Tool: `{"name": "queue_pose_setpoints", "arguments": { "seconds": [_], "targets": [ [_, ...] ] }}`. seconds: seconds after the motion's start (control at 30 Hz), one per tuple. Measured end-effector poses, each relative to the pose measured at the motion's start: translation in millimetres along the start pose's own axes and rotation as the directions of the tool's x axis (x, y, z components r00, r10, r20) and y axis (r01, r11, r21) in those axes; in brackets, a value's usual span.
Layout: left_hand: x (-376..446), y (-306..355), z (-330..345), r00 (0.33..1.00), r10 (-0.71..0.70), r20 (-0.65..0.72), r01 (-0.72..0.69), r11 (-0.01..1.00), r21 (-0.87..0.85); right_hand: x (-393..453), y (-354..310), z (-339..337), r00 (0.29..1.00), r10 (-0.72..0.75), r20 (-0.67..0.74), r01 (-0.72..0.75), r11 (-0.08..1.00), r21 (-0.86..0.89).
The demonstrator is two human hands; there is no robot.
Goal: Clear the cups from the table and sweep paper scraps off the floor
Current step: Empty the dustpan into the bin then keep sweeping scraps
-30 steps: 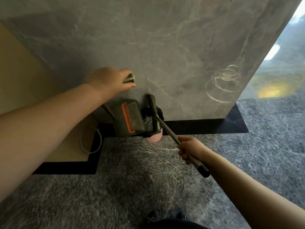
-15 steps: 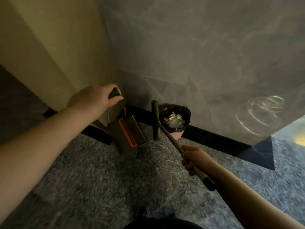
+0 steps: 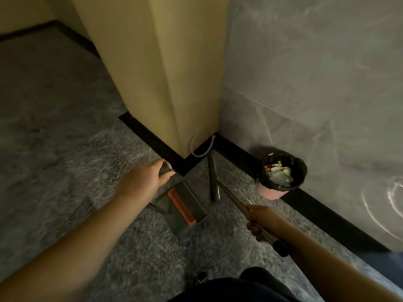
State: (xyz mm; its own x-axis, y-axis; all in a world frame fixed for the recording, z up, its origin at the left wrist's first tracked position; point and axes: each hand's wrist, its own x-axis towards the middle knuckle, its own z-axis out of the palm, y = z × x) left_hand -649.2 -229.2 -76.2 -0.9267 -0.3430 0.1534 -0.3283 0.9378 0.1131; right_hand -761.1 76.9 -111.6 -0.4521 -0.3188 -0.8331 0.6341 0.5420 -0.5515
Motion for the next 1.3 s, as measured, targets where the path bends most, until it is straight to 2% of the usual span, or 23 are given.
{"name": "queue_pose_setpoints", "arguments": {
  "seconds": [0.1, 0.17, 0.27, 0.43, 0.63, 0.73, 0.83, 0.93, 1.03, 1.2, 1.3],
  "targets": [
    [-23, -3, -1, 0.98, -0.178, 0.085, 0.181, 0.983, -0.03, 20, -9, 7, 0.999, 0.01, 0.034, -0.007, 0.998, -0.069],
    [-36, 1, -1, 0.94, -0.302, 0.16, 0.316, 0.946, -0.072, 37, -20, 8, 0.996, 0.017, 0.084, -0.007, 0.992, -0.122],
    [-56, 12, 4, 0.887, -0.423, 0.184, 0.447, 0.887, -0.117, 61, -37, 6, 0.985, 0.035, 0.172, 0.001, 0.978, -0.207],
    [-96, 55, 16, 0.715, -0.657, 0.237, 0.694, 0.71, -0.124, 83, -55, 1, 0.945, 0.018, 0.327, 0.133, 0.891, -0.434],
    [-160, 128, 14, 0.437, -0.88, 0.186, 0.897, 0.413, -0.156, 77, -63, 13, 0.836, 0.094, 0.541, 0.339, 0.686, -0.644],
    [-200, 171, 13, 0.282, -0.949, 0.14, 0.953, 0.26, -0.157, 65, -48, 25, 0.789, 0.175, 0.589, 0.373, 0.625, -0.686],
    [-243, 215, 14, 0.112, -0.987, 0.112, 0.976, 0.088, -0.2, 49, -21, 35, 0.777, 0.226, 0.588, 0.392, 0.556, -0.733],
    [-285, 260, 14, -0.054, -0.997, 0.062, 0.975, -0.066, -0.21, 32, 10, 42, 0.769, 0.285, 0.573, 0.404, 0.478, -0.78],
    [-326, 316, 14, -0.222, -0.974, 0.037, 0.953, -0.225, -0.202, 8, 45, 43, 0.728, 0.378, 0.572, 0.436, 0.388, -0.812],
    [-387, 412, 11, -0.446, -0.895, -0.005, 0.866, -0.43, -0.254, -40, 112, 29, 0.669, 0.511, 0.54, 0.478, 0.26, -0.839],
    [-419, 478, 9, -0.544, -0.838, -0.04, 0.797, -0.5, -0.34, -67, 156, 10, 0.635, 0.561, 0.531, 0.527, 0.188, -0.829]
  ]
}}
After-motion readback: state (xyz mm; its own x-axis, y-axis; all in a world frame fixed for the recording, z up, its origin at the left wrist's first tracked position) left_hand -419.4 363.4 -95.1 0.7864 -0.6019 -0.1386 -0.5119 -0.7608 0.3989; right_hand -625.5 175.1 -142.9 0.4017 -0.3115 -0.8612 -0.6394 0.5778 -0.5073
